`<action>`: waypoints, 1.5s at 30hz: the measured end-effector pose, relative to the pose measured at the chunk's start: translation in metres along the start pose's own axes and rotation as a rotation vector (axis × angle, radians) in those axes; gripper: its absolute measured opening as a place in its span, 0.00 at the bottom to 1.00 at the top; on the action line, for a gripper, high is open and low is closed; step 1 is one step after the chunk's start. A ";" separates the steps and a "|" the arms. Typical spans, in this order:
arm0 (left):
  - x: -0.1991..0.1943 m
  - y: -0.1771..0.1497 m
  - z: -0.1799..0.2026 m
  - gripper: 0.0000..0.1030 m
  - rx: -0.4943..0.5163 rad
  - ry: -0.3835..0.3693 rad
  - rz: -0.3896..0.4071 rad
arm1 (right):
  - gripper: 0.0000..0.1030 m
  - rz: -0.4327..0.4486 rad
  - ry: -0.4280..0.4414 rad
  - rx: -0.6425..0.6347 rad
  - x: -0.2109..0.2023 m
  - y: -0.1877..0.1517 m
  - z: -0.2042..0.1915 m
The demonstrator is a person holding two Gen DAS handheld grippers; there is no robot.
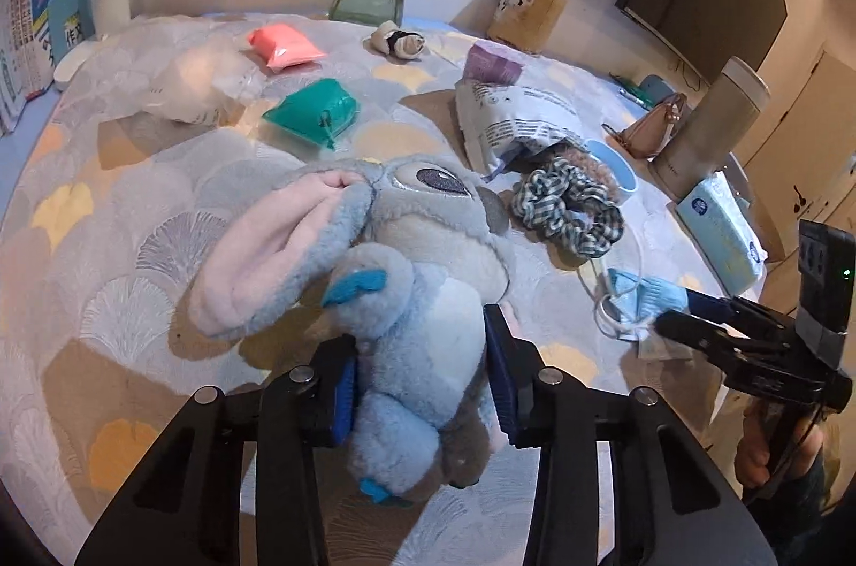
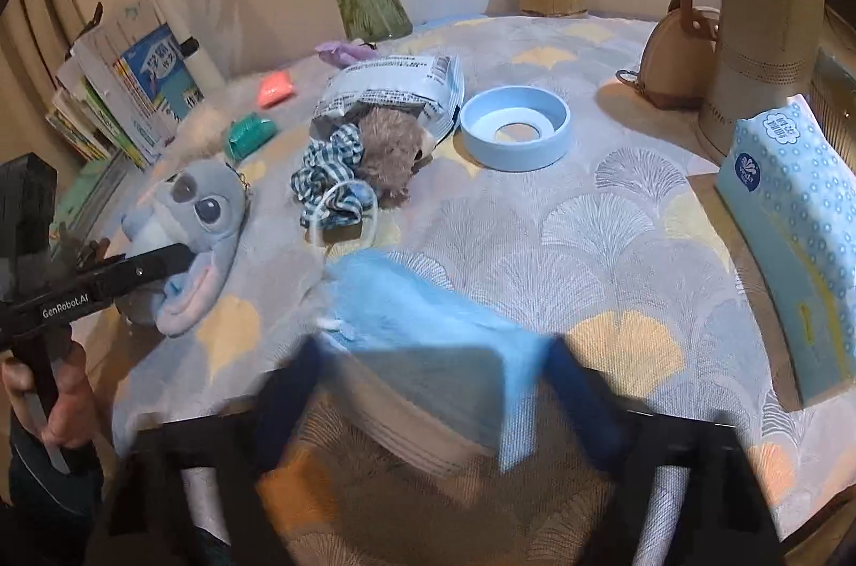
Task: Organize soft objects
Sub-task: 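Lift the Stitch plush with left tool while right tool lifts the face mask, then carry the plush with left tool while right tool carries the mask to the glass bowl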
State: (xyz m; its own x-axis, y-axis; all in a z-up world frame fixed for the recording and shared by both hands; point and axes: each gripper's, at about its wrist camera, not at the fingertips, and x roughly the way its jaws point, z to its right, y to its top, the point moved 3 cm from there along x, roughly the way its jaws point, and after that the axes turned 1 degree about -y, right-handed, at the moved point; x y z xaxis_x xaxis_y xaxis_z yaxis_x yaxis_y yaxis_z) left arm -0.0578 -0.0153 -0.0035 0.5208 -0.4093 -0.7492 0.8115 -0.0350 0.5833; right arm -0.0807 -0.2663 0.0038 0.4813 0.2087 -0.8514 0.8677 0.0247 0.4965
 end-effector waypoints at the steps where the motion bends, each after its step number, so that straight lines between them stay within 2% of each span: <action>1: 0.000 -0.001 -0.001 0.36 0.000 0.005 -0.001 | 0.49 0.007 -0.015 -0.016 0.000 0.000 -0.002; 2: 0.002 -0.002 0.000 0.37 -0.001 0.011 0.000 | 0.42 0.012 -0.019 -0.030 -0.001 -0.001 -0.005; 3: 0.004 -0.003 -0.001 0.42 -0.005 0.019 -0.002 | 0.40 0.014 -0.017 -0.045 -0.001 -0.002 -0.009; 6: 0.006 -0.004 -0.002 0.43 -0.012 0.023 0.005 | 0.38 0.018 -0.049 -0.087 -0.001 -0.005 -0.017; 9: 0.005 -0.004 0.003 0.35 0.008 0.033 0.014 | 0.33 0.021 -0.030 -0.097 -0.002 -0.007 -0.020; 11: 0.000 -0.005 0.007 0.34 0.014 0.023 0.026 | 0.27 0.026 -0.004 -0.087 -0.003 -0.008 -0.022; 13: -0.004 -0.005 0.009 0.33 0.009 0.009 0.033 | 0.26 0.041 0.047 -0.067 -0.008 -0.007 -0.023; 15: -0.010 -0.003 0.011 0.33 -0.013 -0.039 0.044 | 0.26 0.068 0.072 -0.061 -0.016 -0.004 -0.026; 23: -0.038 0.012 0.045 0.33 0.028 -0.112 0.119 | 0.26 0.202 0.071 -0.065 -0.063 0.011 -0.028; 27: -0.047 0.023 0.069 0.33 0.074 -0.124 0.146 | 0.26 0.252 0.058 -0.028 -0.085 0.020 -0.013; 32: -0.063 0.047 0.116 0.33 0.172 -0.159 0.207 | 0.26 0.325 0.039 0.006 -0.116 0.026 0.007; 35: -0.062 0.060 0.143 0.33 0.221 -0.175 0.217 | 0.26 0.390 -0.006 0.040 -0.144 0.033 0.032; 40: -0.040 0.070 0.158 0.33 0.200 -0.180 0.176 | 0.26 0.370 0.006 0.129 -0.142 0.027 0.068; 45: -0.051 0.081 0.196 0.33 0.280 -0.209 0.212 | 0.26 0.414 -0.010 0.166 -0.159 0.025 0.087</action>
State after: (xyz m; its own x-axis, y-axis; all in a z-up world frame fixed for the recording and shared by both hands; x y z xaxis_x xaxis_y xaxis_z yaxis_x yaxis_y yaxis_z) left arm -0.0712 -0.1760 0.1436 0.5805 -0.6094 -0.5401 0.5731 -0.1654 0.8026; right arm -0.1242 -0.3842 0.1366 0.7928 0.1589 -0.5884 0.6095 -0.2167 0.7626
